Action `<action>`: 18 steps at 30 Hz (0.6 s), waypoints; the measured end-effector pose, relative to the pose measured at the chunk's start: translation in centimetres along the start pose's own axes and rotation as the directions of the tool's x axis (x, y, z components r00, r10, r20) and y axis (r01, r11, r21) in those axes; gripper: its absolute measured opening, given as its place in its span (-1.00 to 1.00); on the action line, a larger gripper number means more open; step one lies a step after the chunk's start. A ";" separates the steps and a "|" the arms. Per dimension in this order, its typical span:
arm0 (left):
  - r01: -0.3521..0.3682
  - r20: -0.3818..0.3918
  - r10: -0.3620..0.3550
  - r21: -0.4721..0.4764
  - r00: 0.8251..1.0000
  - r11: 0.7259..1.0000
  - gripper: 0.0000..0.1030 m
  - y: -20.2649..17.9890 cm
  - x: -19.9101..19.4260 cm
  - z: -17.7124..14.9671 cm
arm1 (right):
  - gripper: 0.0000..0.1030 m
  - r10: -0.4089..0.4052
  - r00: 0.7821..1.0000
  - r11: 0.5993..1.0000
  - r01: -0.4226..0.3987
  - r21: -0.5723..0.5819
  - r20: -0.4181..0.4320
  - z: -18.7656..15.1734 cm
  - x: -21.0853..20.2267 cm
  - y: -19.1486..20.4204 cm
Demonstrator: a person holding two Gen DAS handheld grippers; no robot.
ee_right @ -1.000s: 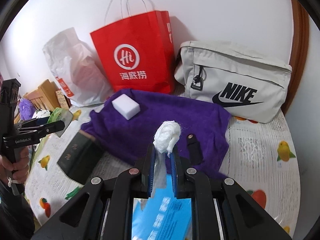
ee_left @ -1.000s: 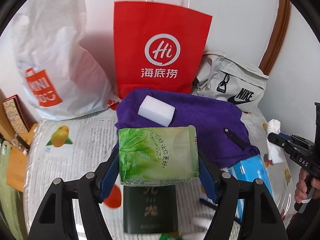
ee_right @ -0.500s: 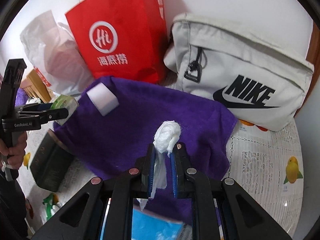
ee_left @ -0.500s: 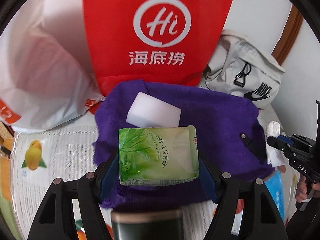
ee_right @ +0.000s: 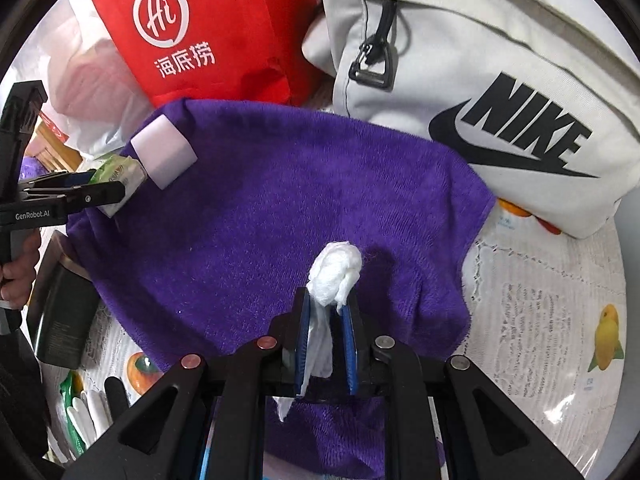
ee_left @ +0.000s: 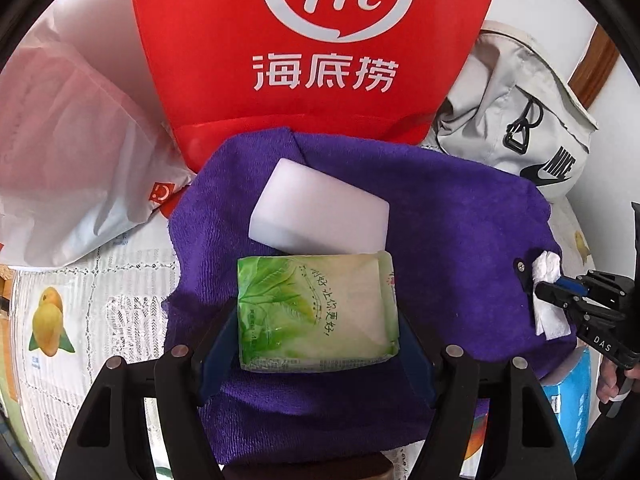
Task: Organize soft objects
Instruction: 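Lower the green tissue pack and white cloth onto the purple towel, opening both tools, then withdraw both tools from the purple towel toward the remaining items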
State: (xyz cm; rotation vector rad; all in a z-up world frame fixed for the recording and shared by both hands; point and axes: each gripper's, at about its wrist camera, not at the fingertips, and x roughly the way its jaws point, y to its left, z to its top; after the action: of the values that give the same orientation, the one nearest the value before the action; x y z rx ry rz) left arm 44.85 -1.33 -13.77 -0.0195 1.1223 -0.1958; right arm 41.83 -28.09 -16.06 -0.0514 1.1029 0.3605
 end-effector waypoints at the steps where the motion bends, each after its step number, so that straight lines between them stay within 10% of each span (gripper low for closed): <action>1: 0.001 -0.004 -0.001 -0.002 1.000 1.000 0.40 0.1 0.1 0.0 | -0.68 -0.001 1.000 1.000 0.001 -0.003 -0.006 0.0 0.1 0.0; 4: 0.011 -0.023 -0.011 0.018 1.000 1.000 0.57 -0.4 0.5 0.1 | -0.56 -0.001 1.000 1.000 0.001 -0.007 -0.007 -0.1 0.1 0.0; 9: -0.005 -0.007 0.005 0.033 1.000 0.999 0.77 -1.4 0.1 0.0 | 0.24 0.004 0.999 0.999 -0.003 -0.045 0.038 -0.2 -0.9 1.0; 18: -0.003 0.035 0.004 -0.027 0.999 1.000 0.77 -0.2 -4.0 -1.3 | 0.25 -0.002 0.990 1.000 0.005 -0.021 0.142 -0.9 -5.4 1.2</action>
State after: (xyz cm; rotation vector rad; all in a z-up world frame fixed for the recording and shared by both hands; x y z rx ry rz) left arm 42.02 -0.78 -10.75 -0.0444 1.0899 -0.1766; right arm 38.53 -28.58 -11.62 -0.0458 0.9586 0.3673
